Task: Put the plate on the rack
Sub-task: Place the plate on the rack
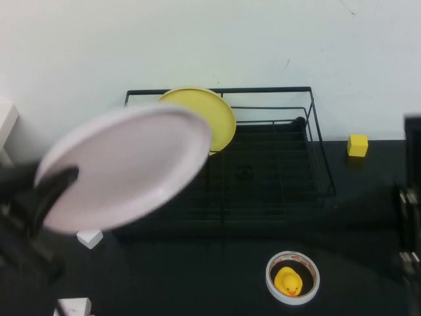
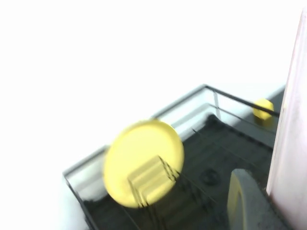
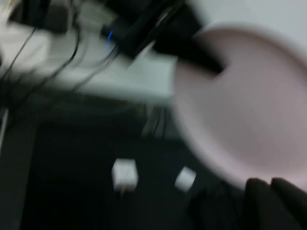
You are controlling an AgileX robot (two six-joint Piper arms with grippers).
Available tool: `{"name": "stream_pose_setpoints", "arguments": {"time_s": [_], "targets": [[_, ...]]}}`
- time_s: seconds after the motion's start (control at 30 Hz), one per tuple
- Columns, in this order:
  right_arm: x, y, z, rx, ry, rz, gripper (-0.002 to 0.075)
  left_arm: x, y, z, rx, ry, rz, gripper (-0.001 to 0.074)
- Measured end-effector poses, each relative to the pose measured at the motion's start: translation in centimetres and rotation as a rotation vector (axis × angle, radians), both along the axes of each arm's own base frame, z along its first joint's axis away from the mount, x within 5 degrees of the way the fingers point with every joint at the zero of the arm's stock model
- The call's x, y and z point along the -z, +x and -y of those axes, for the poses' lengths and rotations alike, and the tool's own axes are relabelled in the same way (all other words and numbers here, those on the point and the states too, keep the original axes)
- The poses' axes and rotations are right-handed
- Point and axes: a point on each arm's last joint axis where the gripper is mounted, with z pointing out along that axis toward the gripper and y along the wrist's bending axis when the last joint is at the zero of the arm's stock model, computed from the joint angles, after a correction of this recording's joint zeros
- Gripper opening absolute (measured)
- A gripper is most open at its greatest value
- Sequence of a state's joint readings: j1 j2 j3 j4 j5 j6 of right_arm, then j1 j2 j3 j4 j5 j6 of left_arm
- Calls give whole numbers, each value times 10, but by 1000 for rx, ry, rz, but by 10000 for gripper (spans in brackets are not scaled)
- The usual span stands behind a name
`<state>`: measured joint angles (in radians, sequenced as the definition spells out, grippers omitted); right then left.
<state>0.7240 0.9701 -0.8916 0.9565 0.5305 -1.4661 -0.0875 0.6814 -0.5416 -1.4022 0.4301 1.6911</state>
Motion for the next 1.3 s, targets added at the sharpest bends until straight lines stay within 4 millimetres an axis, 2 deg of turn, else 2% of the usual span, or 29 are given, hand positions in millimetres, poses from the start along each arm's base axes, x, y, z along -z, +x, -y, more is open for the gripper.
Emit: {"name": "stream_pose_setpoints", "arguments": {"time_s": [0.17, 0.3, 0.4, 0.53, 0.77, 0.93, 1.13, 1.3], "targets": [[20, -10, 23, 13, -326, -20, 2, -22, 38, 2, -4, 47, 27, 92], [40, -9, 46, 126, -608, -110, -1, -30, 69, 7, 37, 166, 71, 92], [52, -10, 61, 215, -721, -151, -1, -35, 94, 14, 112, 255, 109, 92], [63, -16, 71, 263, -740, -155, -1, -35, 128, 20, 181, 331, 138, 92], [80, -34, 88, 280, -720, -131, -2, -20, 191, 26, 220, 445, 158, 92], [89, -45, 106, 324, -714, -35, -2, 0, 228, 29, 244, 500, 148, 92], [115, -56, 122, 398, -718, -44, -2, 33, 269, 29, 240, 614, 146, 92], [124, -61, 133, 456, -714, -16, -2, 50, 292, 31, 223, 579, 123, 92]]}}
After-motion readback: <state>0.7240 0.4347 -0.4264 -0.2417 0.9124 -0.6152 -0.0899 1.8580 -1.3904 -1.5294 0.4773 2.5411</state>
